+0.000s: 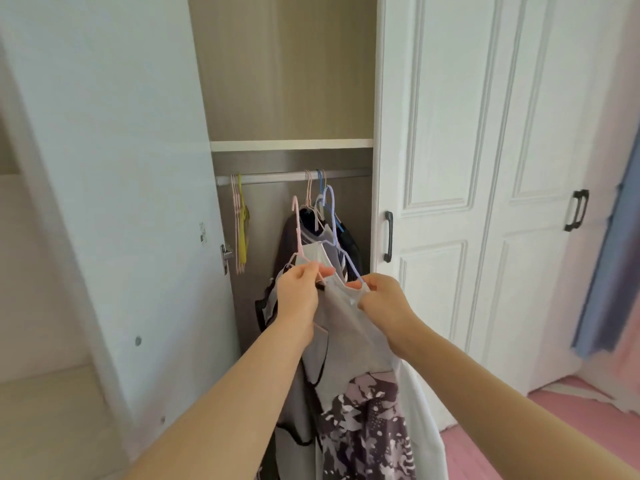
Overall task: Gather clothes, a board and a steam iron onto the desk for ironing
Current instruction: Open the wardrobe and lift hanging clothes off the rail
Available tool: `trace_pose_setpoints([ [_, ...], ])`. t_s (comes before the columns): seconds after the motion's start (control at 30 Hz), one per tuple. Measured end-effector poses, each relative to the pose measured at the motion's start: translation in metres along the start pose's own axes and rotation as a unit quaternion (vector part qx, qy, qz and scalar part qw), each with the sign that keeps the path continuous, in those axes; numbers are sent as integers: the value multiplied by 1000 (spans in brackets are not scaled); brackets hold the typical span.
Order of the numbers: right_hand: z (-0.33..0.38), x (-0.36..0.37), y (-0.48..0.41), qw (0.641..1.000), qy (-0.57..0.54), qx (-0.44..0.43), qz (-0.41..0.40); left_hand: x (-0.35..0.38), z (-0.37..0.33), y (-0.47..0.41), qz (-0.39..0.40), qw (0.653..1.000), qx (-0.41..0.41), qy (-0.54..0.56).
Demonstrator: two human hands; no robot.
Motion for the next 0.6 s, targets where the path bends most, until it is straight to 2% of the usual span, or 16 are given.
trace_pose_setpoints([
  [0.1, 1, -14, 37, 1000, -4, 13, 6, -16, -4, 39, 34, 999, -23, -7],
  [0.27, 7, -34, 97, 1000, 2, 24, 9, -41, -3, 93, 87, 991, -87, 54],
  [0.4, 10, -46, 138, 1000, 1, 22, 14, -51, 0, 136, 158, 969, -139, 129],
  [0.6, 6, -62, 192, 1000, 4, 25, 9, -72, 4, 191, 215, 946, -170, 170],
])
Point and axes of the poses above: each hand's wrist, its own y-axis away from the middle knuckle, its own x-axis out of the palm, z = x × y, the point moved 10 cm from there along -y, towards the middle knuckle, and after that the axes turned 10 degrees about -z, right-handed, at the moved point
